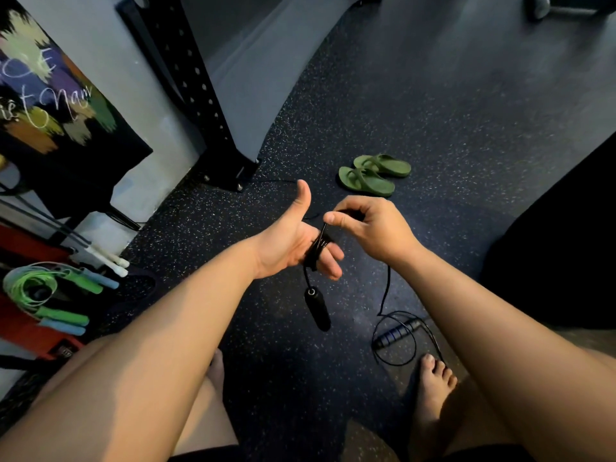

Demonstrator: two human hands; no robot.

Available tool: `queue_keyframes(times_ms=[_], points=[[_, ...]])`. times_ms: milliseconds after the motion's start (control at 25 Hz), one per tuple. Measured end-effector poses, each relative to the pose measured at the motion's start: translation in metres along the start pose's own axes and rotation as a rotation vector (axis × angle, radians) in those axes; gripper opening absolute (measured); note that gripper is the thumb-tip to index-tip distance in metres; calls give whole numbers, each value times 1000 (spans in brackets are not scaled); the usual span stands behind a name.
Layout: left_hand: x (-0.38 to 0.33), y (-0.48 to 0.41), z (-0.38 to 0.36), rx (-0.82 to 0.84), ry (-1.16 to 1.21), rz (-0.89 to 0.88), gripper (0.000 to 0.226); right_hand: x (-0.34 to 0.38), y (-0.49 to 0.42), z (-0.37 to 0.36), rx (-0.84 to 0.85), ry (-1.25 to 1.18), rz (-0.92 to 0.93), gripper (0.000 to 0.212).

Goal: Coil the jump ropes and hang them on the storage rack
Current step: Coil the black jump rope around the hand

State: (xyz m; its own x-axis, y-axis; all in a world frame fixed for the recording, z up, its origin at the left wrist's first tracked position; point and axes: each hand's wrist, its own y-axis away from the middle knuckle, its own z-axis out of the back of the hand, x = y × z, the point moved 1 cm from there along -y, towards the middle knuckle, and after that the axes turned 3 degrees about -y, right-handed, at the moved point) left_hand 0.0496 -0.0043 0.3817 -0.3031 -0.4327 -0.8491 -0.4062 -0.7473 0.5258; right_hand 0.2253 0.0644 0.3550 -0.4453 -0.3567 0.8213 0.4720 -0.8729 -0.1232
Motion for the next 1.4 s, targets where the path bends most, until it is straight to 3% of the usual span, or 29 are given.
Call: queue_keyframes(times_ms=[120, 360, 520, 600, 760, 960, 1160, 1280, 1400], points=[[-7, 2, -2, -74, 151, -46, 124, -4, -1, -1, 24, -64, -64, 31], [-11, 5, 2, -117, 632, -184, 125, -11, 9, -25, 122, -190, -286, 48], [-12, 6, 9, -242, 792, -318, 131, -12, 13, -31, 266, -196, -395, 44], [-12, 6, 15, -299, 822, -385, 135, -9, 17, -34, 383, -86, -357, 39], [-8, 4, 27, -371, 742, -411, 139, 5, 23, -36, 540, 108, -160, 29], [1, -6, 24, -395, 364, -212, 136, 30, 20, -16, 400, 240, 177, 30], [3, -5, 8, -121, 61, -53, 138, 31, 17, 2, 248, 344, 255, 28], [2, -3, 3, 12, 8, -8, 122, 22, 10, 10, 200, 260, 264, 31], [-2, 0, 0, 58, 30, -9, 129, 8, 6, 11, 174, 115, 226, 27]])
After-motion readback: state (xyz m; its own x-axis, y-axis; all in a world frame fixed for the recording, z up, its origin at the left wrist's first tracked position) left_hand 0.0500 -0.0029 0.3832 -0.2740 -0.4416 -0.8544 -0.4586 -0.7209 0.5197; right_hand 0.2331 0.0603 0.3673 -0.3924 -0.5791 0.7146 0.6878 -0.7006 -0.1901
